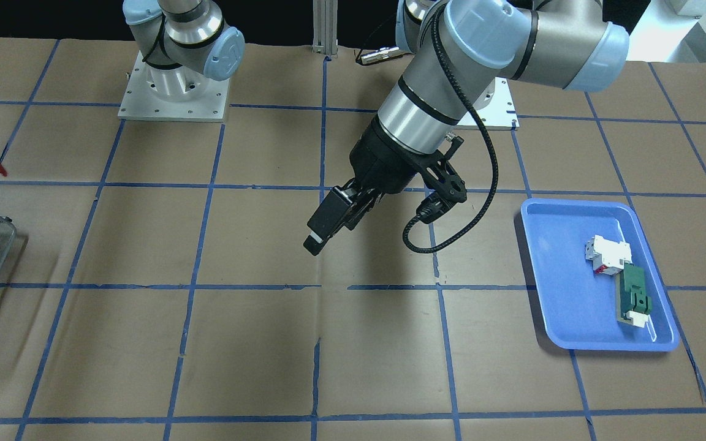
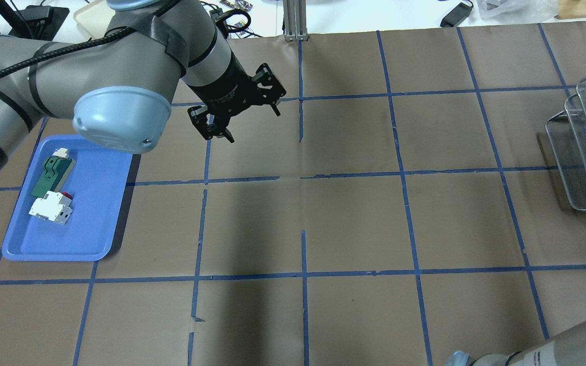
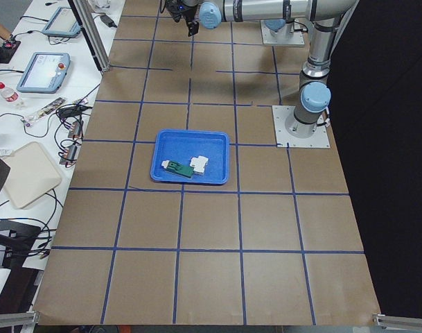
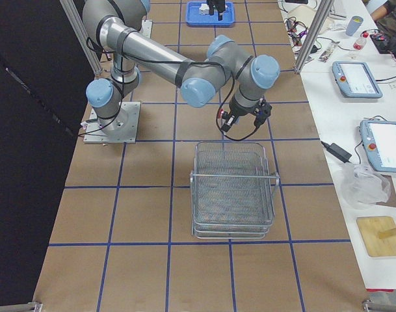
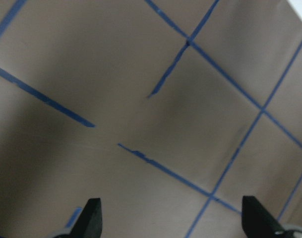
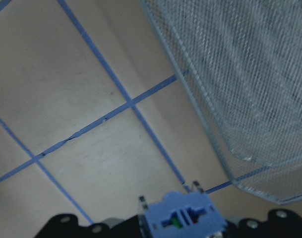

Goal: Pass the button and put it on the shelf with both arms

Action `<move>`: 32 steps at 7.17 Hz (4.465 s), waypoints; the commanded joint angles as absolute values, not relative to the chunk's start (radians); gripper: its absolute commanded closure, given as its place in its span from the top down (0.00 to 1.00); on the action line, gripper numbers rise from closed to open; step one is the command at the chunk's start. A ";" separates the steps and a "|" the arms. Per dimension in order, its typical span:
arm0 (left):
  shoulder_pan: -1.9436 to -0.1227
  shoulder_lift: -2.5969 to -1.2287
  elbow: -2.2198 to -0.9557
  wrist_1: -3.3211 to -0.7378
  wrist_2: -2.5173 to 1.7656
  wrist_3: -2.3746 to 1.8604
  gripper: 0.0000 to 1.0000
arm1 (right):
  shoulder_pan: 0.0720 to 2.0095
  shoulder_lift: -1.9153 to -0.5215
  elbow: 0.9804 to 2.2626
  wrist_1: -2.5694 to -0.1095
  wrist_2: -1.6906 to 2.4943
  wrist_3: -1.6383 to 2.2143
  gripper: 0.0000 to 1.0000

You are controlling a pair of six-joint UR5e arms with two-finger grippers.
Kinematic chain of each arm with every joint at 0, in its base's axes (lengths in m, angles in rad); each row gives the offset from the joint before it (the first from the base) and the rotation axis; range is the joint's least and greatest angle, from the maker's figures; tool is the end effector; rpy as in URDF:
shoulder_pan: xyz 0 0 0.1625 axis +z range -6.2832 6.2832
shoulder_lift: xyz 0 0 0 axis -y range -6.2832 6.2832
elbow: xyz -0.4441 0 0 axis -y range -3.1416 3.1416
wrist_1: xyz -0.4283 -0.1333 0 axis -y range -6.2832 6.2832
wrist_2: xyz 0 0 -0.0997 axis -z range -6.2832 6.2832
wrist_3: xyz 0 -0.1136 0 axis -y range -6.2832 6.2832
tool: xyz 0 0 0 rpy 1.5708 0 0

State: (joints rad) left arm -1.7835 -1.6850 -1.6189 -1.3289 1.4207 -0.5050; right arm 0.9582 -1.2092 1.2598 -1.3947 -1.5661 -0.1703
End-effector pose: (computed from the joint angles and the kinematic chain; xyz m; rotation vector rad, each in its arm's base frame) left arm -0.2697 -0.5368 0.4305 0.4242 -2.9426 0.0323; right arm -0.2680 -0.6141 0.4231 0.6664 2.9604 0.3166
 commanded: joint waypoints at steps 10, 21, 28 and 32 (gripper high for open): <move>-1.580 -1.551 -1.620 -1.543 1.565 0.082 1.00 | 0.954 -1.051 1.266 -1.589 -1.686 -0.354 1.00; -1.591 -1.555 -1.620 -1.536 1.557 0.078 1.00 | 1.216 -1.271 1.272 -1.513 -1.740 -0.286 1.00; -1.592 -1.548 -1.623 -1.536 1.557 0.077 1.00 | 1.549 -1.637 1.629 -1.531 -1.578 -0.013 1.00; -1.592 -1.549 -1.621 -1.536 1.557 0.081 1.00 | 1.563 -1.651 1.626 -1.525 -1.578 -0.023 1.00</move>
